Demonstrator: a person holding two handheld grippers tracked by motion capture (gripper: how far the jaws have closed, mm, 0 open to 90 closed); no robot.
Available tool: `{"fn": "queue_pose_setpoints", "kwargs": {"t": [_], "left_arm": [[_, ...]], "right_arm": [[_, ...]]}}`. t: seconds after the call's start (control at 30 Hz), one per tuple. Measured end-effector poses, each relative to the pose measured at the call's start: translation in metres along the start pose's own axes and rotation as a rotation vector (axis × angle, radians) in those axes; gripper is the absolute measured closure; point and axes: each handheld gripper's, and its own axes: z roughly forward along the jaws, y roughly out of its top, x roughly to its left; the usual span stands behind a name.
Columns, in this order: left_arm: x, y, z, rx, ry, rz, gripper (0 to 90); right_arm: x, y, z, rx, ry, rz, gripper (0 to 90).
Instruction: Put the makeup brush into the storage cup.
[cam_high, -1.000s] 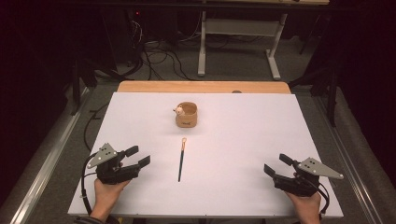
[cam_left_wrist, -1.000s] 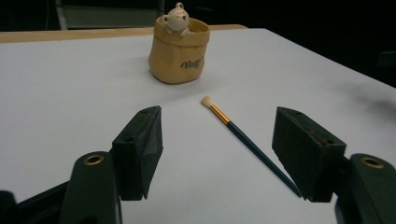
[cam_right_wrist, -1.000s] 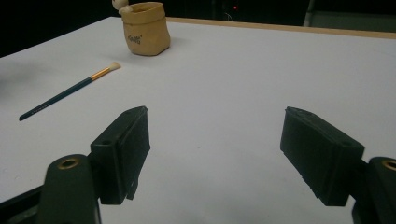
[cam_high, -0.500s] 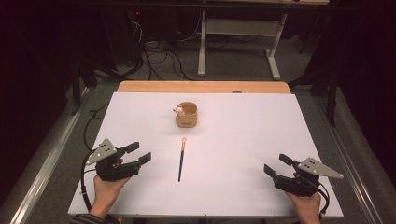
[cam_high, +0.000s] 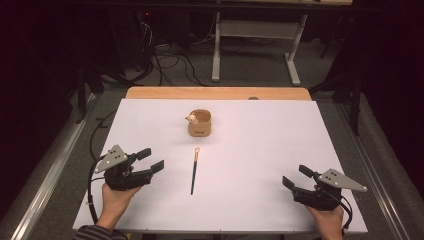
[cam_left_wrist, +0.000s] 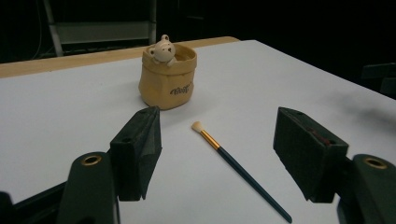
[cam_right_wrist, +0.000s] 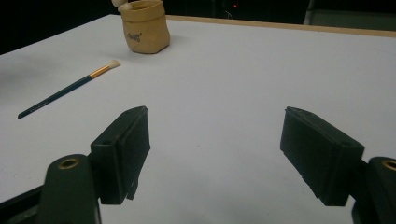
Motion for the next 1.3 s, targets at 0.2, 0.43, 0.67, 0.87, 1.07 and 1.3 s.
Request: {"fn": "queue_pose_setpoints", "kwargs": {"t": [0.2, 0.43, 0.67, 0.87, 1.07, 1.3], "left_arm": [[-0.001, 0.006, 0.002, -0.009, -0.005, 0.009, 32.6], [-0.004, 0.011, 0.007, -0.007, -0.013, 0.018, 32.6], [-0.006, 0.015, 0.013, -0.01, -0.014, 0.031, 32.6], [-0.009, 0.017, 0.02, -0.003, -0.024, 0.04, 32.7], [-0.011, 0.02, 0.026, -0.003, -0.034, 0.047, 32.7], [-0.014, 0.023, 0.034, -0.006, -0.056, 0.055, 32.4]], "right_arm": [[0.0, 0.0, 0.0, -0.001, 0.001, -0.003, 25.5], [0.001, 0.0, 0.0, 0.004, 0.001, 0.002, 25.5], [0.0, 0.0, 0.0, 0.004, 0.002, -0.004, 25.6], [0.0, 0.0, 0.0, 0.005, 0.001, -0.013, 25.6], [0.001, 0.0, 0.0, 0.007, 0.002, -0.006, 25.6], [0.001, 0.0, 0.0, 0.005, 0.002, -0.006, 25.6]]}}
